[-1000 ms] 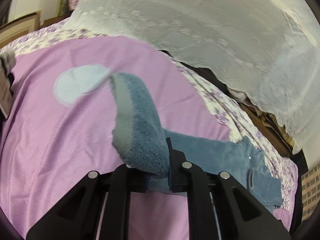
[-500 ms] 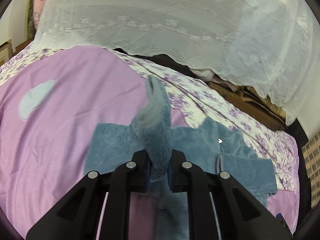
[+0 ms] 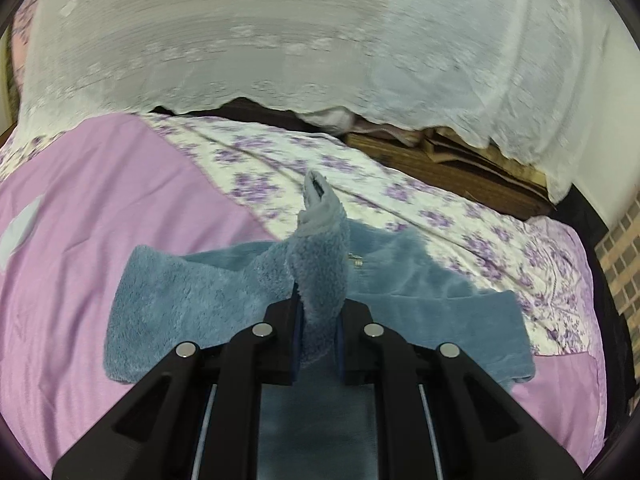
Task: Fold small clothes
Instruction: 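Fold the held sleeve across the jacket body with the left gripper, then open the left gripper and move the right gripper to the jacket side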
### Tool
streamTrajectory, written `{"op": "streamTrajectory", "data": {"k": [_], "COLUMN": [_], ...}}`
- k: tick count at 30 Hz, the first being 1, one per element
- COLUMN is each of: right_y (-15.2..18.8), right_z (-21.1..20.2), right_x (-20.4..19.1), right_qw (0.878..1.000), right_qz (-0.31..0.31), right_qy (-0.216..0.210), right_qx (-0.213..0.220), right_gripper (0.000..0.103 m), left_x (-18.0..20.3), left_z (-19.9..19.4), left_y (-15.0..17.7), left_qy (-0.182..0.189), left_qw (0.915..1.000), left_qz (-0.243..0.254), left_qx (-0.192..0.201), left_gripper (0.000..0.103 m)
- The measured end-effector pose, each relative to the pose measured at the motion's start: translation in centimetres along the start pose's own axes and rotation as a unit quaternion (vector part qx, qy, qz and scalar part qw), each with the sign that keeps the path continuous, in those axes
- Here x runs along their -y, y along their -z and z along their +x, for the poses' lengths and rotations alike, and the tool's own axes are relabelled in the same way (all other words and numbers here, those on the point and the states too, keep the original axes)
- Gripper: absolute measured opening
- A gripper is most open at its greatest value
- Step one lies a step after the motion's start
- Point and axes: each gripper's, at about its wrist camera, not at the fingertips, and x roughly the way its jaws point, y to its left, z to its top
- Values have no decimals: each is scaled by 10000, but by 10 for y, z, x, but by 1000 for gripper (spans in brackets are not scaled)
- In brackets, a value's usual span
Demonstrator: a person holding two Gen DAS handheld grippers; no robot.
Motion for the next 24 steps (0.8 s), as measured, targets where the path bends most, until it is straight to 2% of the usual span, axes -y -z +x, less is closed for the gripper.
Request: {"op": "streamTrajectory", "data": {"k": [8, 14, 16, 18, 19, 20, 22, 24], "right_y": [-4, -11, -12, -13, -13, -14, -14, -15], "right_z": [-4, -11, -12, -12, -12, -12, -10, -7], "right_x": [5, 22, 28, 34, 36, 39, 43, 49], "right_qw": [9997, 9981, 9971, 9961, 9958, 9955, 9953, 9949], "right_qz": [198, 576, 716, 843, 877, 916, 950, 998], "right_qy": [-139, -216, -218, -207, -195, -169, -114, -69], "right_qx": [16, 106, 130, 144, 148, 155, 156, 158], "right_gripper": [62, 62, 62, 62, 62, 62, 62, 62], "left_x": [76, 122, 132, 138, 138, 138, 135, 124], "left_z": [22, 43, 56, 72, 77, 81, 81, 71], "left_y": [2, 22, 34, 50, 56, 62, 67, 66], "left_qy": [309, 437, 368, 270, 214, 172, 149, 252], "left_qw": [9984, 9953, 9936, 9913, 9904, 9895, 9882, 9887], "left_qz": [460, 813, 957, 1110, 1170, 1244, 1324, 1278], "left_qx": [-122, -304, -471, -658, -699, -715, -760, -737], "left_gripper": [11, 12, 21, 58, 64, 68, 68, 72]}}
